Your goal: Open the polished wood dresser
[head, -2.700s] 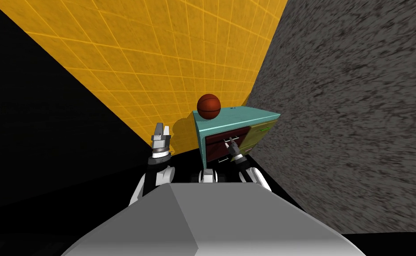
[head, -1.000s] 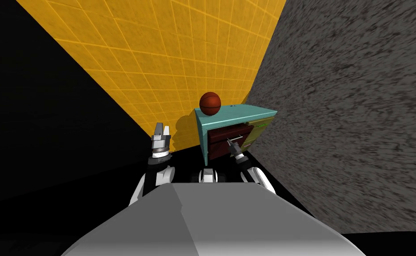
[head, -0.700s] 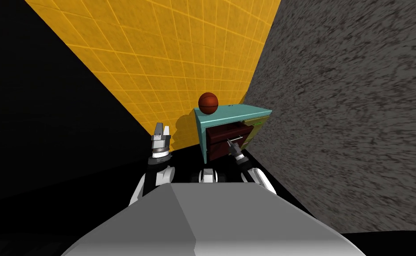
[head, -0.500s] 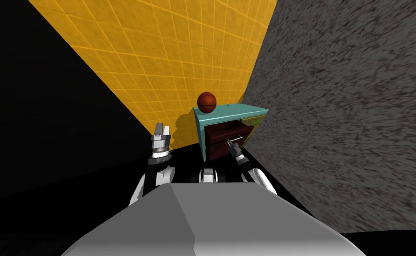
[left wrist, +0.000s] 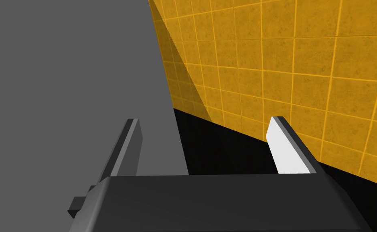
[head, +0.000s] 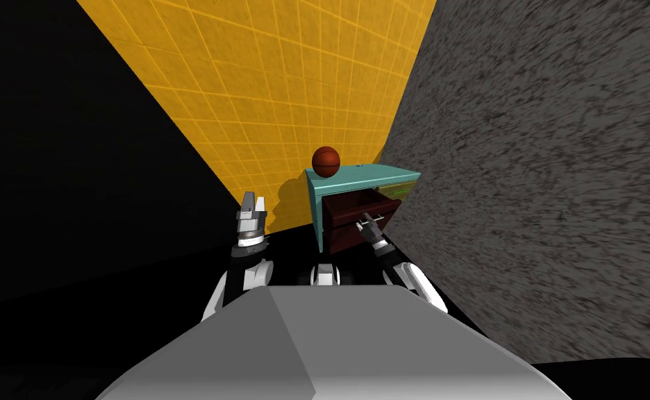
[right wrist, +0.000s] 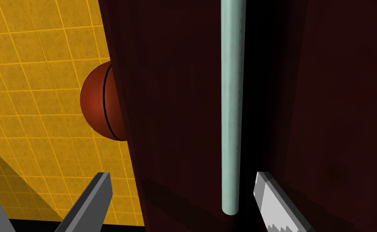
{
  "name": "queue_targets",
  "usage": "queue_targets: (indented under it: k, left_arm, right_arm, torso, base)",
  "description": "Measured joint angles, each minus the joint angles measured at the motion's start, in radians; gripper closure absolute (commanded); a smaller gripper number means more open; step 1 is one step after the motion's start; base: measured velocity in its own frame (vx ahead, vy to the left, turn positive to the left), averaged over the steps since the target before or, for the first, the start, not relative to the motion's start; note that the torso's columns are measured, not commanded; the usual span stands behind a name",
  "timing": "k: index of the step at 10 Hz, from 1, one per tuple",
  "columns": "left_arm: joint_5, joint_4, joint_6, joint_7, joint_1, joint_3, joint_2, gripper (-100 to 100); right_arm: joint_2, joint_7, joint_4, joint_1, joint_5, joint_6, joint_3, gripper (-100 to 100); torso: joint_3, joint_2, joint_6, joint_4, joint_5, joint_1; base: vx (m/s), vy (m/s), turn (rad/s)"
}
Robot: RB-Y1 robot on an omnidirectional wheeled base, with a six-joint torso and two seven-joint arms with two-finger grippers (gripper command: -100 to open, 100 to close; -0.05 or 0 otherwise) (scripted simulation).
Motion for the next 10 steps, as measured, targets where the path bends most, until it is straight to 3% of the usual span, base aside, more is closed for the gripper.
queue_targets:
  k: [4, 5, 10]
  left_arm:
    - [0.000, 0.000, 0.000, 0.000, 0.000, 0.000, 0.000, 0]
    - [0.000, 0.000, 0.000, 0.000, 0.000, 0.000, 0.000, 0]
    - [0.000, 0.000, 0.000, 0.000, 0.000, 0.000, 0.000, 0]
  right_arm:
    - [-0.088, -0.097, -0.089, 0.017, 0.008, 0.100, -0.005, -100]
    - [-0.090, -0.102, -0.090, 0.018, 0.008, 0.106, -0.005, 0]
    - [-0.091, -0.102, -0.086, 0.020, 0.009, 0.107, -0.004, 0]
  torso:
    - [0.002, 0.005, 0.001, 0.004, 0.002, 0.000]
    - [0.003, 0.005, 0.001, 0.003, 0.001, 0.001]
    - [0.001, 0.002, 0.000, 0.001, 0.000, 0.000]
  base:
    - [-0.012, 0.014, 0.055]
    - [0.000, 0.000, 0.000]
    - [0.000, 0.000, 0.000]
